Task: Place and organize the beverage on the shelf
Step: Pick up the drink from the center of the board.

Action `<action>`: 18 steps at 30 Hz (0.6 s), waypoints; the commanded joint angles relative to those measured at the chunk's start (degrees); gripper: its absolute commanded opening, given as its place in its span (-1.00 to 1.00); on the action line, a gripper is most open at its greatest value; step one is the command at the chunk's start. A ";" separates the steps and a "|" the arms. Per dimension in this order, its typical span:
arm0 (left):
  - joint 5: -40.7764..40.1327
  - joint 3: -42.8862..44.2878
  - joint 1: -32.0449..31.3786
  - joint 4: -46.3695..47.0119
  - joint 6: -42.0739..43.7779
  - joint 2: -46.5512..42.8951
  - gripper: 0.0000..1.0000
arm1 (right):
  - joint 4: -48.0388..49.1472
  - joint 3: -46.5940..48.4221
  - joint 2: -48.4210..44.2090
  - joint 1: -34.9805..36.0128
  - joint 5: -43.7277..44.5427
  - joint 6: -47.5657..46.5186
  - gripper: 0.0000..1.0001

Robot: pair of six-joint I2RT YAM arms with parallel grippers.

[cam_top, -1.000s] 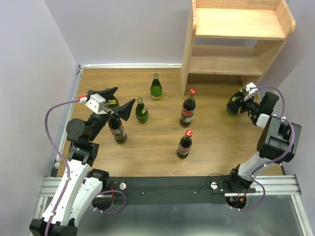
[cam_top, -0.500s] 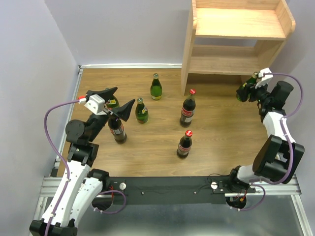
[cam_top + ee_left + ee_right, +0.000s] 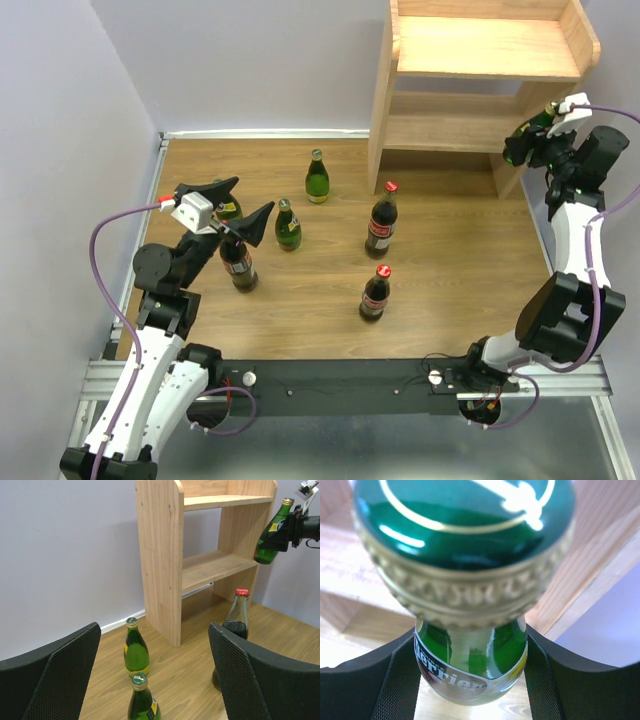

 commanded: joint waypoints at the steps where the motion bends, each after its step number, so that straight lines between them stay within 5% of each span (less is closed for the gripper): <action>1: 0.46 0.06 -0.15 0.30 0.53 -0.35 0.92 | 3.75 6.99 2.47 0.21 2.43 2.91 -0.99; 18: -0.15 0.06 -0.15 -0.05 0.79 0.18 0.92 | 3.84 14.29 10.38 3.11 6.65 3.27 -0.99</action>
